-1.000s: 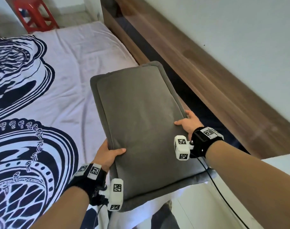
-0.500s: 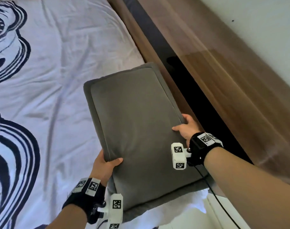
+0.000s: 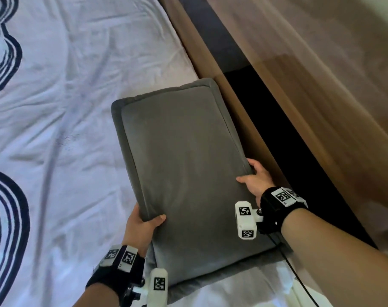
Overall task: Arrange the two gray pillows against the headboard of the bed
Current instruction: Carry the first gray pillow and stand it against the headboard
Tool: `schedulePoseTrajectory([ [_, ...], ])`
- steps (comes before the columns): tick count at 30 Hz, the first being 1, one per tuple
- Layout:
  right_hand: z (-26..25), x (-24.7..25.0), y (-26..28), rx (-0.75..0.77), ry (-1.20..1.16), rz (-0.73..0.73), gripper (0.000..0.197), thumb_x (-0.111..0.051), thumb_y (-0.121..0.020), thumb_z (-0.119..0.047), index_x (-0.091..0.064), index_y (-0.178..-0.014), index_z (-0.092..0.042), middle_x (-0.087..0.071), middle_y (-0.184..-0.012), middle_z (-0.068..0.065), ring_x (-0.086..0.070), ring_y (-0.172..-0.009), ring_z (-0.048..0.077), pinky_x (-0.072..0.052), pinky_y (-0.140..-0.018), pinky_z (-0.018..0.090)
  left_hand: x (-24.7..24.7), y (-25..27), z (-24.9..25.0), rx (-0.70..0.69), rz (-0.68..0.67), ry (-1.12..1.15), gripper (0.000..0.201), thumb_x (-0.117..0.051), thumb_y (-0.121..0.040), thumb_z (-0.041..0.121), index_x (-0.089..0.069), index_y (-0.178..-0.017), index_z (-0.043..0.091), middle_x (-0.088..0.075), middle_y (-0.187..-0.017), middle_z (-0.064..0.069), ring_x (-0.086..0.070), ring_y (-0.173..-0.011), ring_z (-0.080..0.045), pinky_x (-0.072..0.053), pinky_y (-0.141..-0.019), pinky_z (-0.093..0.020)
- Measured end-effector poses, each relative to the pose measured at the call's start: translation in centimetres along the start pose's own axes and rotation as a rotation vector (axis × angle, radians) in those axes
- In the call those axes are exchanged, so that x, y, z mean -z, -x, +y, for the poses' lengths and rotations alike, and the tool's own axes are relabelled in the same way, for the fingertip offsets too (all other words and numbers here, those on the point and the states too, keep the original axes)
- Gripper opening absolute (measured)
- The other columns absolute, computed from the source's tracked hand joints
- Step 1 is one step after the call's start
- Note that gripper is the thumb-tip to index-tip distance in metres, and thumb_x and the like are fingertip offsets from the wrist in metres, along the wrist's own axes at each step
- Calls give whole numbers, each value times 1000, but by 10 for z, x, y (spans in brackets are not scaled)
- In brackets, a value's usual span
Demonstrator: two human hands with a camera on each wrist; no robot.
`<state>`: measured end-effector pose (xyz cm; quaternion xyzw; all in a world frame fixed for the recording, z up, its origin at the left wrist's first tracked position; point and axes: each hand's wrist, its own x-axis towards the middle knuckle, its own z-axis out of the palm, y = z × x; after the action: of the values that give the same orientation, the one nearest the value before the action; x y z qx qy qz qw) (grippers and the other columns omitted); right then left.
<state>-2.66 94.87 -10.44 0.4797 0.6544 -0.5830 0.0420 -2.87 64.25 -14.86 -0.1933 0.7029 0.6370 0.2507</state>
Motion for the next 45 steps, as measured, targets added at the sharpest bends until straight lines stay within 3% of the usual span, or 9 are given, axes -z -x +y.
schedulePoseTrajectory([
  [3, -16, -2, -8, 61, -43, -61, 68, -67, -84, 8, -55, -140, -29, -64, -124, 3, -65, -110, 24, -57, -94, 43, -7, -13, 18, -41, 22, 42, 46, -79, -71, 0, -66, -110, 22, -76, -102, -1, -69, -101, -25, -55, -87, -39],
  [10, 11, 1, 4, 183, 360, -71, 65, -75, -81, -11, -57, -140, -30, -33, -161, 5, -36, -147, 25, -33, -119, 39, -4, 0, 14, -16, 48, -109, 66, -86, -71, 29, -54, -129, 25, -70, -114, 4, -67, -103, -16, -55, -84, -34],
  [14, 39, 16, 26, 193, 530, -80, 60, -74, -84, -17, -58, -139, -35, -17, -168, 6, -19, -154, 26, -22, -123, 38, 2, 44, -29, 142, -42, -144, 61, -91, -60, 27, -60, -112, 19, -72, -105, 0, -68, -101, -21, -54, -77, -30],
  [22, 36, 3, 55, 289, 651, -283, 57, -67, -91, -16, -53, -142, -39, -6, -171, 2, -1, -157, 26, -11, -126, 38, -3, 46, -41, 125, 127, -141, 64, -83, -44, 44, -68, -92, 4, -76, -89, -16, -71, -91, -35, -55, -87, -52],
  [26, 36, -3, 65, 268, 691, -298, 59, -67, -91, -19, -50, -144, -40, -2, -171, 1, 4, -157, 24, -10, -124, 38, -8, 53, -39, 67, 135, -206, 47, -83, -66, 34, -66, -98, 4, -72, -91, -13, -68, -94, -35, -54, -86, -44],
  [29, 38, -2, 81, 264, 674, -307, 58, -65, -92, -16, -50, -144, -39, -8, -170, 1, -3, -157, 24, -16, -125, 39, -4, 68, -36, 125, 114, -167, 48, -77, -80, 31, -61, -121, 10, -70, -106, -6, -66, -104, -30, -52, -93, -44],
  [33, 23, 5, 115, 253, 406, -229, 58, -65, -91, -7, -54, -143, -30, -47, -154, 5, -47, -140, 22, -39, -101, 23, 18, 101, -11, 170, 96, -106, 72, -72, -85, 34, -39, -148, 20, -62, -133, -10, -59, -120, -26, -44, -105, -47],
  [40, -26, 0, 217, 171, 134, -238, 42, -62, -94, -5, -62, -132, -22, -66, -131, 11, -61, -110, 13, -44, -103, 32, 121, 188, 45, 116, 181, -235, 70, -70, -88, 29, -37, -149, 21, -60, -133, -6, -56, -124, -24, -38, -93, -29],
  [45, -69, -43, 307, 200, 100, -321, 38, -61, -95, -5, -62, -127, -24, -70, -122, 9, -63, -100, 8, -48, -105, 40, 242, 261, 88, 79, 267, -181, 66, -76, -82, 26, -47, -140, 18, -61, -131, -8, -59, -117, -32, -46, -94, -40],
])
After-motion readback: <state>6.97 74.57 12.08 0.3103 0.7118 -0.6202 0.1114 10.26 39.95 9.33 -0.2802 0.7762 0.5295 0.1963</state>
